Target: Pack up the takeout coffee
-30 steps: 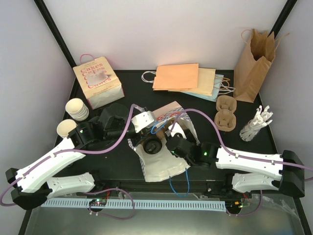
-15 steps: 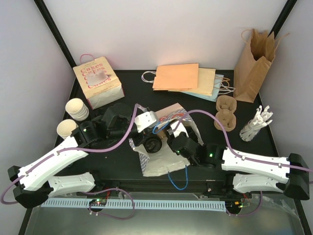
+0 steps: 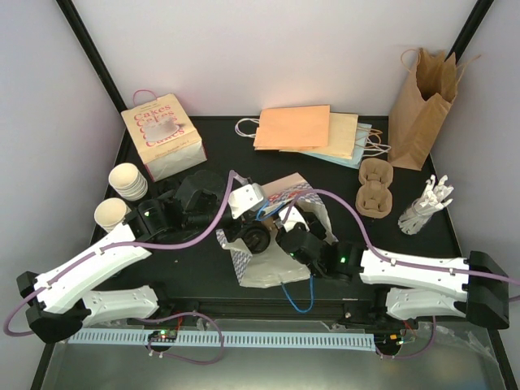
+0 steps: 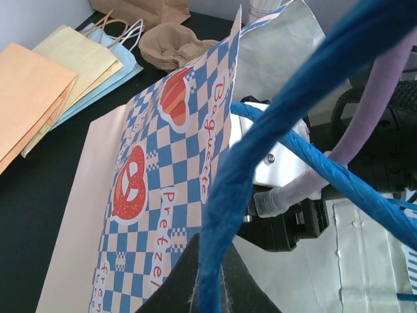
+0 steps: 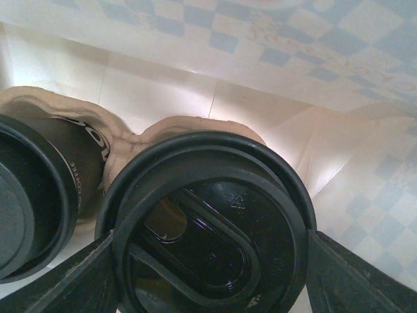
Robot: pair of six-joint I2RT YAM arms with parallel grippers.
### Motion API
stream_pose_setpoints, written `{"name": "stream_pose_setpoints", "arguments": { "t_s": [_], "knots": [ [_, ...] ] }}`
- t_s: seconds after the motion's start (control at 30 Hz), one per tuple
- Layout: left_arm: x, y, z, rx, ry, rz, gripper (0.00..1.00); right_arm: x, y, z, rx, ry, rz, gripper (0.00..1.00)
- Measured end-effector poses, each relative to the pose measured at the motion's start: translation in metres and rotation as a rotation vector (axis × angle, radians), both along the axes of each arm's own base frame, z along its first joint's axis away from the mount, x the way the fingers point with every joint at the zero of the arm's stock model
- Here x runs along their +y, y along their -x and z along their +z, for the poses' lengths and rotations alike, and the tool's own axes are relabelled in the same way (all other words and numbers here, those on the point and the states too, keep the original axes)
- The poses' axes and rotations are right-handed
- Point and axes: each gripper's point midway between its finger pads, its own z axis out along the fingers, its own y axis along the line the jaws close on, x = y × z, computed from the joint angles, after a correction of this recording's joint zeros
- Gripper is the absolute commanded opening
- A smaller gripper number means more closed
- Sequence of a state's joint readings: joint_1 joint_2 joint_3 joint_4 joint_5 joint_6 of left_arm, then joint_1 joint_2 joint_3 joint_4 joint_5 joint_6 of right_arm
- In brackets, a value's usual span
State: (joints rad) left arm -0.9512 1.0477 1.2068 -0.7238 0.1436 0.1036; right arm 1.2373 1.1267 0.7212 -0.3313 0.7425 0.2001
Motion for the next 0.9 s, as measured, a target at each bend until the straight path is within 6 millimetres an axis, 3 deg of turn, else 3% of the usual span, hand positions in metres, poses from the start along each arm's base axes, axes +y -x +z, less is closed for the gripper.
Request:
{"name": "stream_pose_setpoints", "arguments": {
  "t_s": [0.37,0.8,0.9],
  "knots": [
    [0.001,-0.002,0.0,0.006,0.001,0.019,0.02,0.012,-0.011,0.006,-0.066,0.021,0.031,0.53],
    [0.004,-0.022,-0.009,0.036,-0.009,0.08,0.02,0.015,-0.035,-0.008,-0.006,0.022,0.039,0.53],
    [0.005,-0.025,-0.011,0.045,-0.009,0.086,0.11,0.018,-0.037,-0.011,0.002,0.023,0.049,0.53]
  ]
}}
